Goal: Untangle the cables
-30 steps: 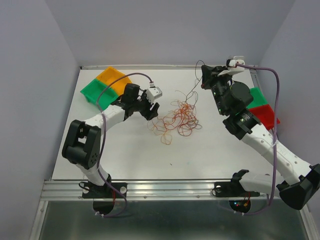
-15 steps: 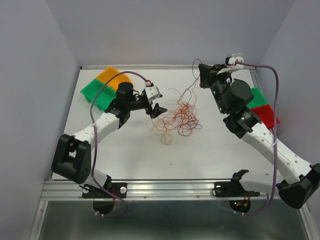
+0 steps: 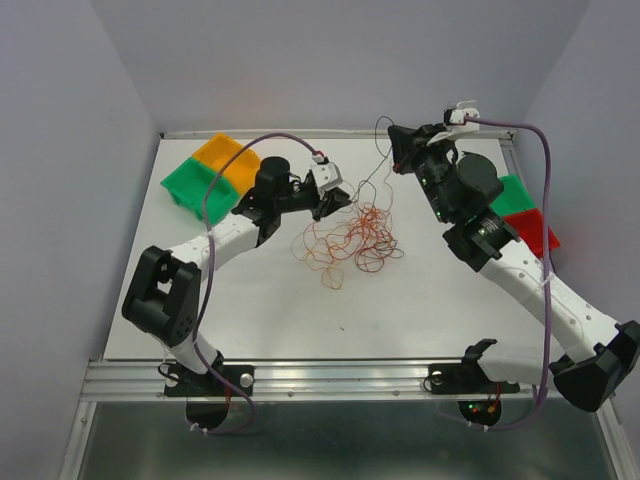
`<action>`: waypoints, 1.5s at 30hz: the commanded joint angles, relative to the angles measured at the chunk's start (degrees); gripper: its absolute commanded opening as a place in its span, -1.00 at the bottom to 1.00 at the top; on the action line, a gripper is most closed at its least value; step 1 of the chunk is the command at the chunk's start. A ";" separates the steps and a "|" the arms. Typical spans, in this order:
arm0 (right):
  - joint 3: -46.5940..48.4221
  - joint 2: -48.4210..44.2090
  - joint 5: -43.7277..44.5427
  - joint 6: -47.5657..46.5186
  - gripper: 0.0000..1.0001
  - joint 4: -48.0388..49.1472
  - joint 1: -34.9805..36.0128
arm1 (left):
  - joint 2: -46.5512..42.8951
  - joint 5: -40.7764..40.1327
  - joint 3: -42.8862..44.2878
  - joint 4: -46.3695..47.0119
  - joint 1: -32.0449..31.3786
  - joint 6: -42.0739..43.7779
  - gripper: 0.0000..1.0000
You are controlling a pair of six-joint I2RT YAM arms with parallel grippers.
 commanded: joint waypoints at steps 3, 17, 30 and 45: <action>4.75 -0.47 2.25 -0.14 -0.99 1.35 0.05 | 2.34 -1.87 3.41 0.42 -0.43 0.92 -0.91; 8.71 -1.17 11.58 -5.32 -0.99 8.64 -0.04 | 8.93 -3.90 4.64 -3.37 -0.34 3.30 -0.93; 8.53 -0.91 9.92 -5.15 -0.99 9.96 -0.04 | 3.48 5.76 -1.60 -0.37 -0.17 6.98 0.34; 7.66 -0.29 7.46 -3.13 -0.99 9.96 -0.04 | 4.45 2.18 2.00 0.76 -3.15 4.27 -0.14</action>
